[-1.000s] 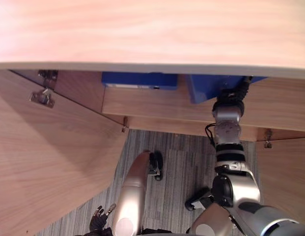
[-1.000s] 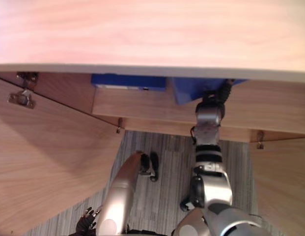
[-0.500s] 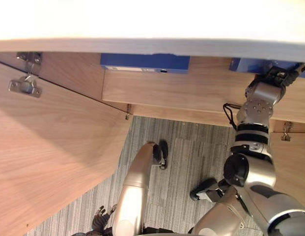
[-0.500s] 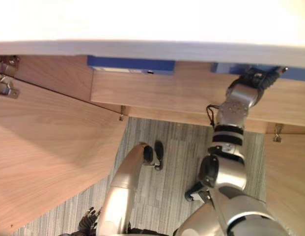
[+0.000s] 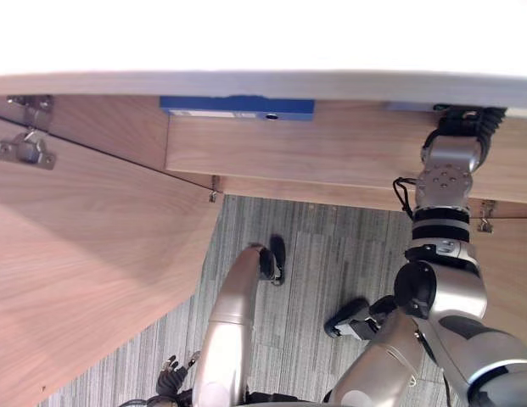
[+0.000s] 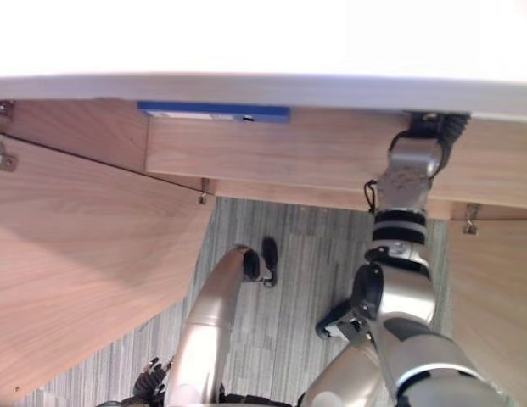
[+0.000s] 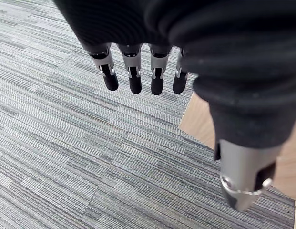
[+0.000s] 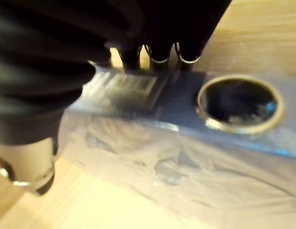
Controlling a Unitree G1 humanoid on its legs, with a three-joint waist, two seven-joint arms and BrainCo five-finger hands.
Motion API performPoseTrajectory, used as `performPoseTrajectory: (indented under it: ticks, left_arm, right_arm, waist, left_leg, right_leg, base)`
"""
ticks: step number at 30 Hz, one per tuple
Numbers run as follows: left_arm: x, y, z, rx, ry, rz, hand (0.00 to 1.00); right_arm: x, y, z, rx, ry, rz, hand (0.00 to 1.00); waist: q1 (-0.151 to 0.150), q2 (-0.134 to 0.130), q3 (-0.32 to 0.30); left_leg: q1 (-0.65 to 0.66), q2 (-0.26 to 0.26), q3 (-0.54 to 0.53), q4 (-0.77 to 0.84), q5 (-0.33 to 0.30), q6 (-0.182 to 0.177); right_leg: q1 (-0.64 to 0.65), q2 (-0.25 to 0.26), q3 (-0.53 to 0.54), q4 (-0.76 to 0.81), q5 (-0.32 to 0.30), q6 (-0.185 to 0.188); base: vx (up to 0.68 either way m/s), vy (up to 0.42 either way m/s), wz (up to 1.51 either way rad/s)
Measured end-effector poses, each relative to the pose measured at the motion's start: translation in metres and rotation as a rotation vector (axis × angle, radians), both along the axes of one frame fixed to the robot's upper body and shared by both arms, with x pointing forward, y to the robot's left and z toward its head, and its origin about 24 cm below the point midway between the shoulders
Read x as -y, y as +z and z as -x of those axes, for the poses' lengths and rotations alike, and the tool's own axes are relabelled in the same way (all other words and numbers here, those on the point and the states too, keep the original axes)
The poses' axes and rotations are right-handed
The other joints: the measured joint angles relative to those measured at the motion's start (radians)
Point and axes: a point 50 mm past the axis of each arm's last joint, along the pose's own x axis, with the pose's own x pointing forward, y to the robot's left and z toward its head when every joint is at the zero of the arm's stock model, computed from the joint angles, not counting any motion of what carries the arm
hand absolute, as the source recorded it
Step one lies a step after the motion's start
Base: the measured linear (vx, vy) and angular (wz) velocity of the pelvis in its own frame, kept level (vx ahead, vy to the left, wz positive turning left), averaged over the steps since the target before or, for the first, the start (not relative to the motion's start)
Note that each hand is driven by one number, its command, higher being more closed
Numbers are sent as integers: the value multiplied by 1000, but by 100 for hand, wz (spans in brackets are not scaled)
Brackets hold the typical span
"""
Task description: Walk over to the cabinet, pick up the folder, carry it to the office cabinet, place the folder inside the office cabinet, then close the office cabinet door
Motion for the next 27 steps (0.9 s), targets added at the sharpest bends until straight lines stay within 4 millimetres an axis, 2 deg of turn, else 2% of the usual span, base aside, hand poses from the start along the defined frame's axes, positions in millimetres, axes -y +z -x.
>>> performPoseTrajectory:
  ticks: [2, 7, 12, 14, 16, 24, 27]
  left_arm:
    - [-1, -1, 0, -8, 1, -4, 0]
    - [-4, -1, -3, -3, 12, -8, 0]
    - [-7, 0, -10, 11, 4, -14, 0]
    - [-8, 1, -11, 16, -3, -11, 0]
    - [-8, 2, -13, 32, -12, -1, 0]
    - [-11, 9, -22, 92, -58, 7, 0]
    - [-11, 11, -25, 113, -83, 11, 0]
  right_arm:
    - [-8, -2, -5, -46, 36, 119, 0]
    - [-15, -9, -13, -121, 104, 311, 0]
    - [-18, -26, -21, -225, 190, 508, 0]
    - [-17, -32, -23, -282, 204, 606, 0]
    - [-10, -48, -24, -425, 244, 806, 0]
    - [4, -74, -23, -633, 345, 990, 0]
    - [13, -83, -20, -765, 362, 1145, 0]
  waist:
    - [-11, -4, 3]
    - [-17, -13, 8]
    - [-27, -19, 9]
    - [-28, -20, 9]
    - [-32, -20, 9]
    - [-32, -27, 1]
    - [-32, -29, -2]
  left_leg:
    - [9, 5, 1, -3, 1, 0]
    - [29, 20, 5, -27, 10, -11]
    - [77, 21, 10, -72, 31, -15]
    - [95, 22, 14, -93, 37, -22]
    - [146, 17, 16, -140, 62, -20]
    - [257, 2, 25, -337, 159, -24]
    - [304, -2, 30, -435, 210, -24]
  right_leg:
    - [1, 4, 5, -2, 1, -1]
    - [6, 21, 8, -25, 14, -12]
    - [40, 32, 4, -58, 30, -16]
    - [53, 35, 0, -76, 39, -18]
    - [106, 37, -26, -117, 59, -25]
    - [197, 63, -98, -263, 135, -58]
    - [232, 80, -131, -332, 171, -68]
  base:
    - [98, -43, -10]
    - [68, -35, -11]
    - [49, -37, -3]
    - [46, -25, -3]
    - [54, -26, 3]
    - [19, -14, 1]
    - [22, -36, 0]
